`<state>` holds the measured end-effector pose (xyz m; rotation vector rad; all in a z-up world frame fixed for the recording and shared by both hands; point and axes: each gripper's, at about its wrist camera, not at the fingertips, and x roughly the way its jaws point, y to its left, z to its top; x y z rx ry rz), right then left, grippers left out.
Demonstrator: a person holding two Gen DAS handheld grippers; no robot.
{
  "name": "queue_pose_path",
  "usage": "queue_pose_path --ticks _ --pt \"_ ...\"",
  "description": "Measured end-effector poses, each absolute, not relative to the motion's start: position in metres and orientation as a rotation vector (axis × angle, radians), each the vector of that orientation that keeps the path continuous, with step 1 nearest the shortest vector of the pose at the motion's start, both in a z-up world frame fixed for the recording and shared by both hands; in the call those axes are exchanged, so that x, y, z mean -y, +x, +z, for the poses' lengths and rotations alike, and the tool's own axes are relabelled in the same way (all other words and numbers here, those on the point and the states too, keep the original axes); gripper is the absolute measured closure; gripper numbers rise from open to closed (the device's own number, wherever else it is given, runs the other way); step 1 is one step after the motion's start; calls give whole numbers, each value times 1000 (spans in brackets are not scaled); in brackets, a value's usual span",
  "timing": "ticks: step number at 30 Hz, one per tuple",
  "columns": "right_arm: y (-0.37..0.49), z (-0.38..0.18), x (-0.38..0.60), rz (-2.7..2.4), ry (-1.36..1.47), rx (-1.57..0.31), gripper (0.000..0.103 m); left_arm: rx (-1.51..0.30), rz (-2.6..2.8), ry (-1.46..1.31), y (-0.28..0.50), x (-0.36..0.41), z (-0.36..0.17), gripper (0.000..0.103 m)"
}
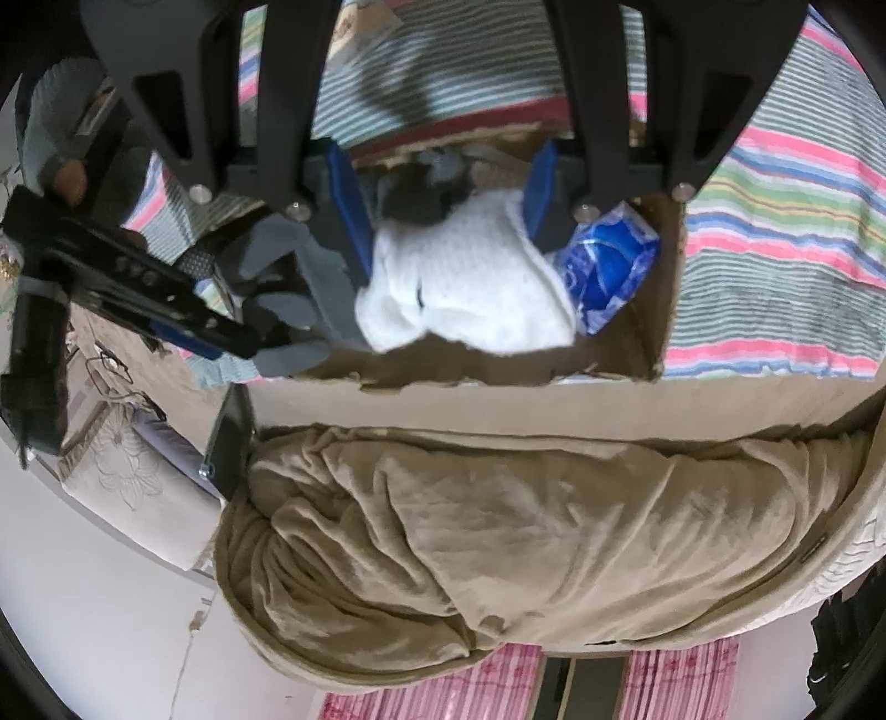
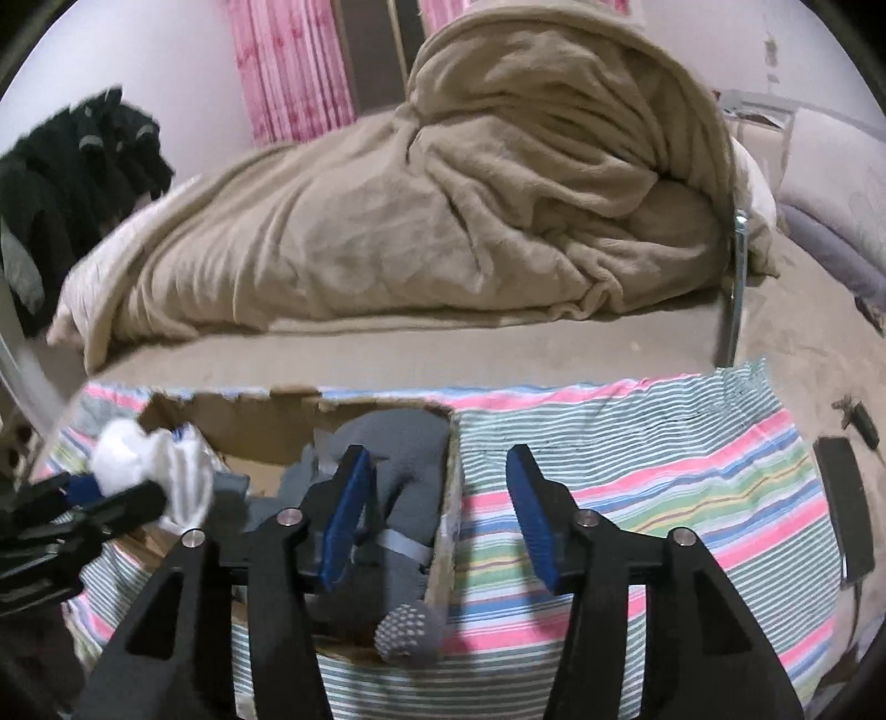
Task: Organize objects
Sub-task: 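Release the socks into the box with the left tool while the right releases the gloves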
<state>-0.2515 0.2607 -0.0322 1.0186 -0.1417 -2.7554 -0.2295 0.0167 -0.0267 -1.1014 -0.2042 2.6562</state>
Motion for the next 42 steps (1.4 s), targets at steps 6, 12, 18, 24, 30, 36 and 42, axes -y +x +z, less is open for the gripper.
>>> queue_pose_path --ticks 6,12,18,24,30,36,42 --pt "-260 -51 -261 -2739 1091 115 48 191 2640 -1145 -244 -28 -36 52" --pt "-272 -80 -254 -2680 1213 76 48 174 2642 -1191 -257 -36 -49 52" --pt "-266 -73 -257 -2698 1166 106 48 170 2646 -1210 -272 -42 -56 49" --pt "-258 -62 -273 -2740 1071 200 48 173 2635 -1222 -275 -48 -54 42" --pt "-249 -56 -280 -2753 1024 244 48 197 2662 -1198 -257 -41 -40 27" --pt "-228 -49 -285 -2784 952 265 39 172 2714 -1153 -222 -31 -24 26" --pt "-215 -49 -287 -2754 946 308 39 154 2768 -1122 -184 -20 -18 26"
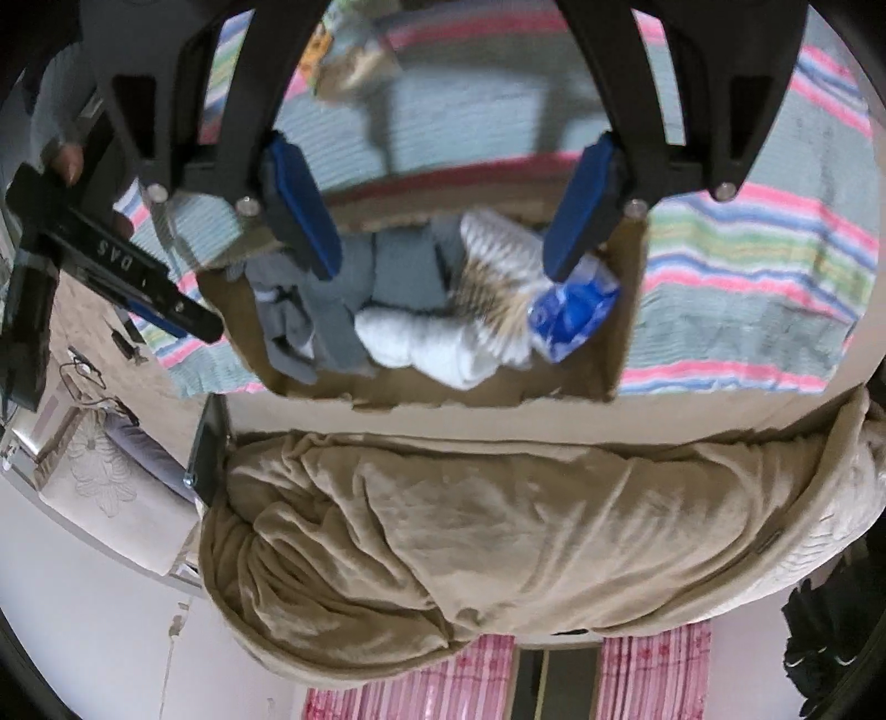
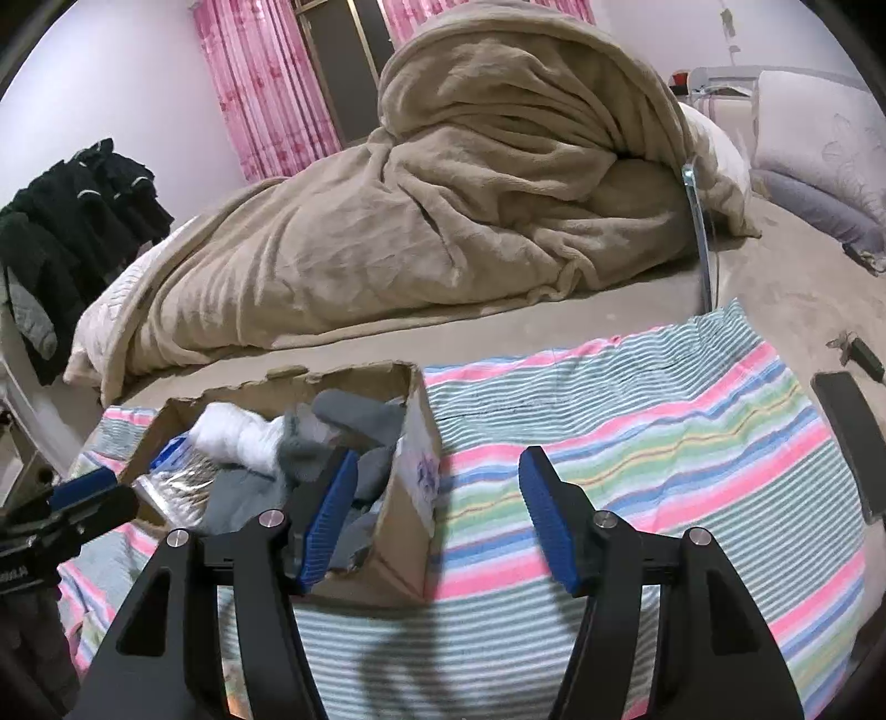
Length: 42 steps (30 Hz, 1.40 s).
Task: Organize objects
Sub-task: 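Release the socks into the box with the left tool while the right releases the gloves, then withdraw both tools and grasp the cartoon tissue pack with the right tool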
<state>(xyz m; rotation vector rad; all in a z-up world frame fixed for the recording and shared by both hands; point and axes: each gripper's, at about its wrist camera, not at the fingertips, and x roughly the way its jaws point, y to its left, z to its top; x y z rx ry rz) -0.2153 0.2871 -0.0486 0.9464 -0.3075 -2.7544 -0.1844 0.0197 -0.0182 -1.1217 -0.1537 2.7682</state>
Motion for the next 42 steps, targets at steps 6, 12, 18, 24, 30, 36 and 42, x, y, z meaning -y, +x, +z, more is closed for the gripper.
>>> queue_pose_path --ticks 6,12,18,24,30,36,42 --pt "-195 -43 -279 -2699 931 302 39 159 2774 -1099 -149 -14 -15 26" --pt "-168 -37 -268 -2671 955 271 39 164 2776 -1086 -122 -11 -13 26" --pt "-146 -36 -240 -2599 992 176 39 192 2779 -1086 -100 -1 -16 26" --pt "-134 -45 -212 -2533 1034 90 39 216 2795 -1097 -89 14 -17 26" --pt "-128 -56 -193 -2486 1082 19 39 205 2808 -1124 -78 23 -26 26" --pt "-125 -68 -179 -2445 1125 -44 39 227 2821 -1152 -71 34 -36 26" --pt "-122 -82 -163 -2404 1169 -123 39 256 2830 -1172 -66 45 -43 26"
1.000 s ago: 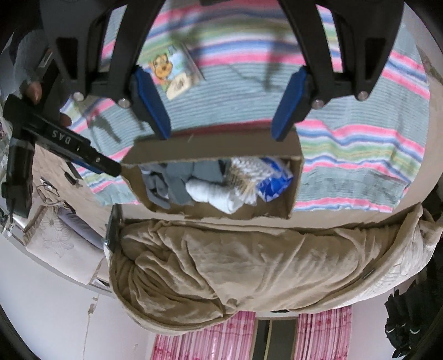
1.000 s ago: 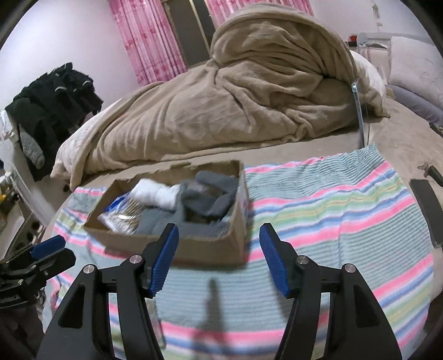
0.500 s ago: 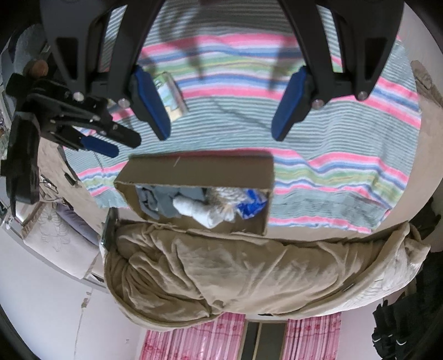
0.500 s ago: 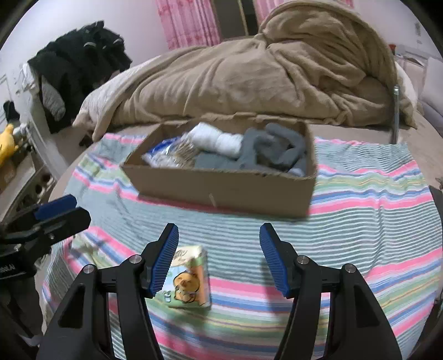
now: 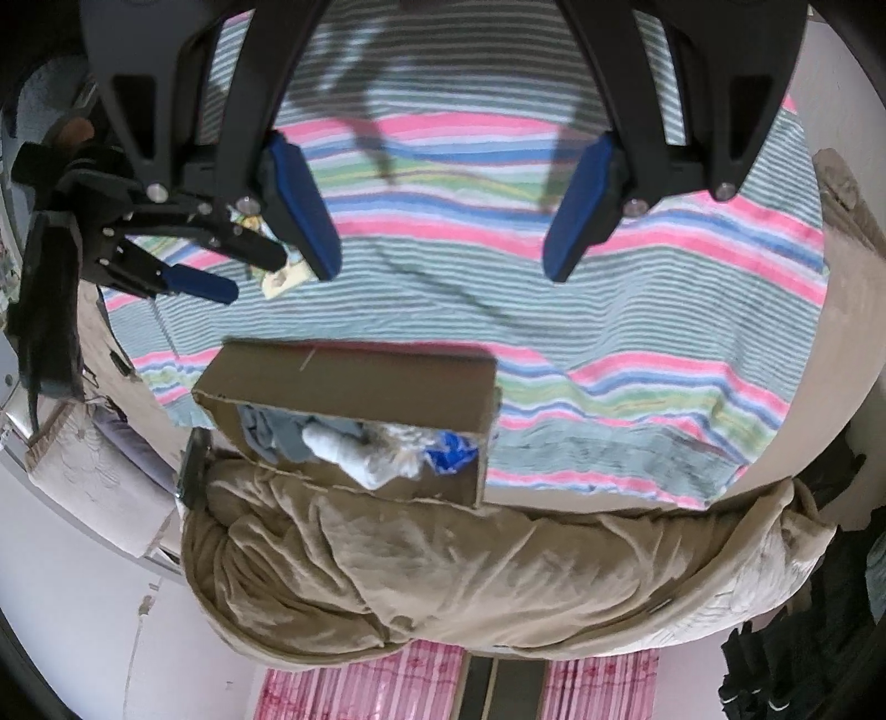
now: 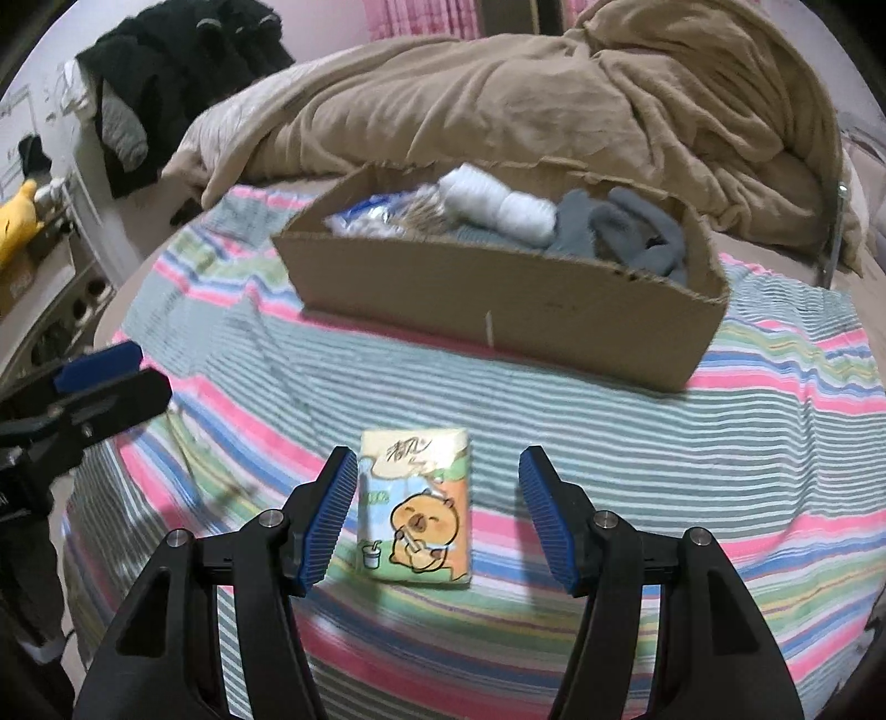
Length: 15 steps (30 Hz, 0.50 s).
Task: Organize objects
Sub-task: 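Withdraw both tools and grasp the cartoon tissue pack with the right tool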
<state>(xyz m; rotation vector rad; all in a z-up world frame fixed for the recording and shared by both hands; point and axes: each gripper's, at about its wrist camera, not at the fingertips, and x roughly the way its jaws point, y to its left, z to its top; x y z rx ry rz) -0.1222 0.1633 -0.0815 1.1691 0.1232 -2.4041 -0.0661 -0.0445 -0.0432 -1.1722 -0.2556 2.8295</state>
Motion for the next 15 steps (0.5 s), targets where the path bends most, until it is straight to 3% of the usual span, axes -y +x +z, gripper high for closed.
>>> queue_pose_path --ticks 8,9,10,15 --pt "-121 -97 -152 -2378 1212 -211 39 277 2819 -1188 -65 48 -50 26" --pt "-120 -97 -150 -2377 1209 -218 43 278 2818 -1188 -64 48 -51 26" --pt "-120 -97 -149 -2374 1207 -225 53 279 2816 -1190 -64 48 -52 26" --pt "-118 -93 -152 -2362 1188 -193 55 278 2818 -1184 -65 48 -50 26"
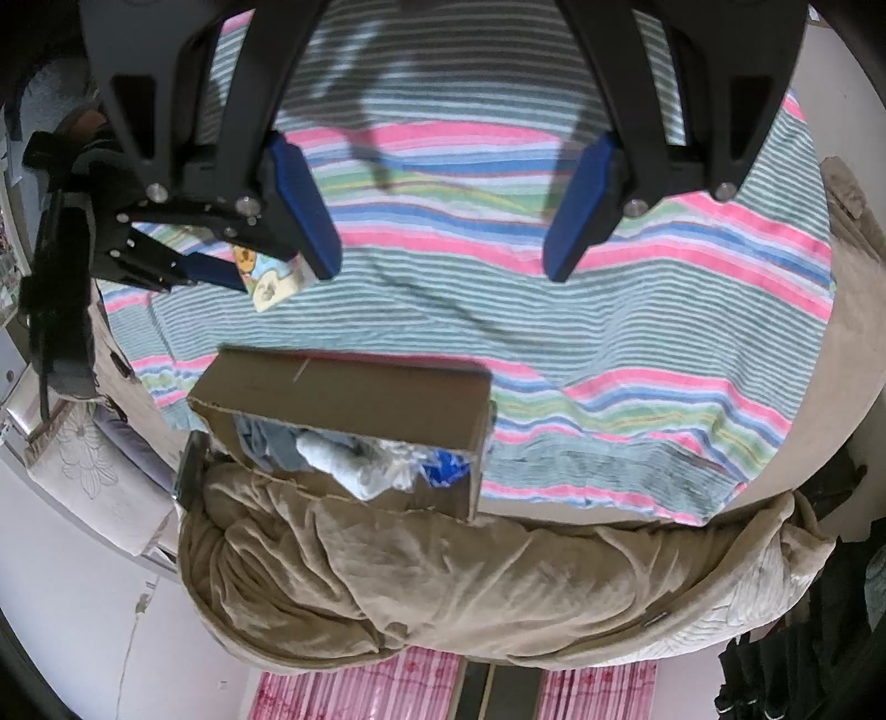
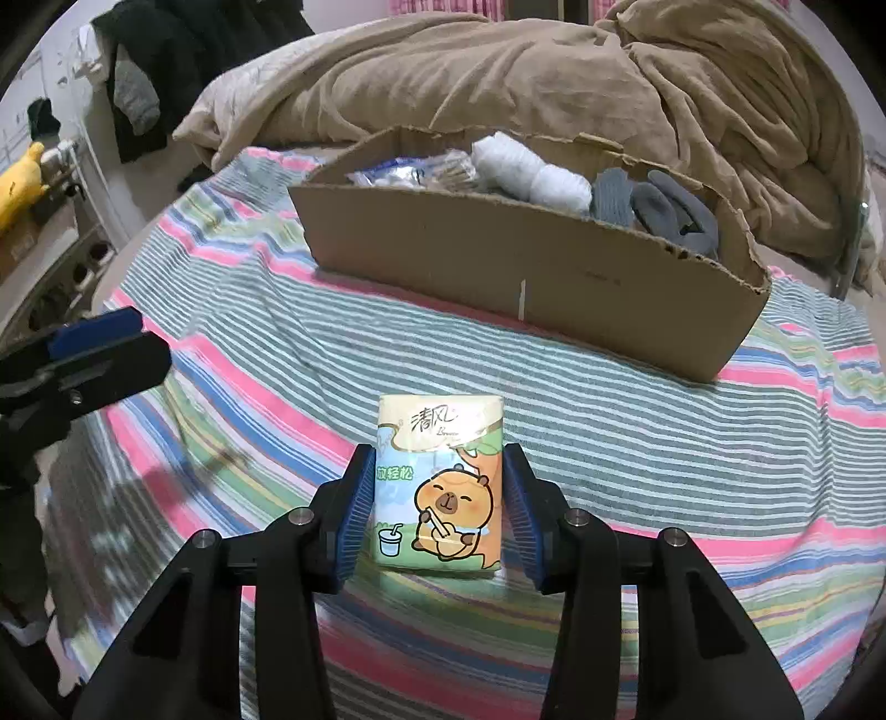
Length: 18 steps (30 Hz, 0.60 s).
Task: Organize objects
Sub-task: 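Withdraw both tools and grasp the cartoon tissue pack with the right tool, then carry the tissue pack with the right tool over the box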
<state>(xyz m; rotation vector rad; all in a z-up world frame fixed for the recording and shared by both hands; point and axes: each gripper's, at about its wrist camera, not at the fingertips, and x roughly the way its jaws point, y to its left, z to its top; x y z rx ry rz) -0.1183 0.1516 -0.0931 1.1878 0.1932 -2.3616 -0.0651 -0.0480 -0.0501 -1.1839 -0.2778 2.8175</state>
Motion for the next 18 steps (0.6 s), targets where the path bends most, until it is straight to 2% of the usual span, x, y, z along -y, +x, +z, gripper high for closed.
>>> queue_pose_path --ticks 8,18 --pt "-122 -77 -162 -2347 1151 -85 55 237 2823 -1159 -71 46 -41 26" --pt "-132 -39 -159 -2369 1043 -65 55 206 2856 -1093 -87 48 -18 26"
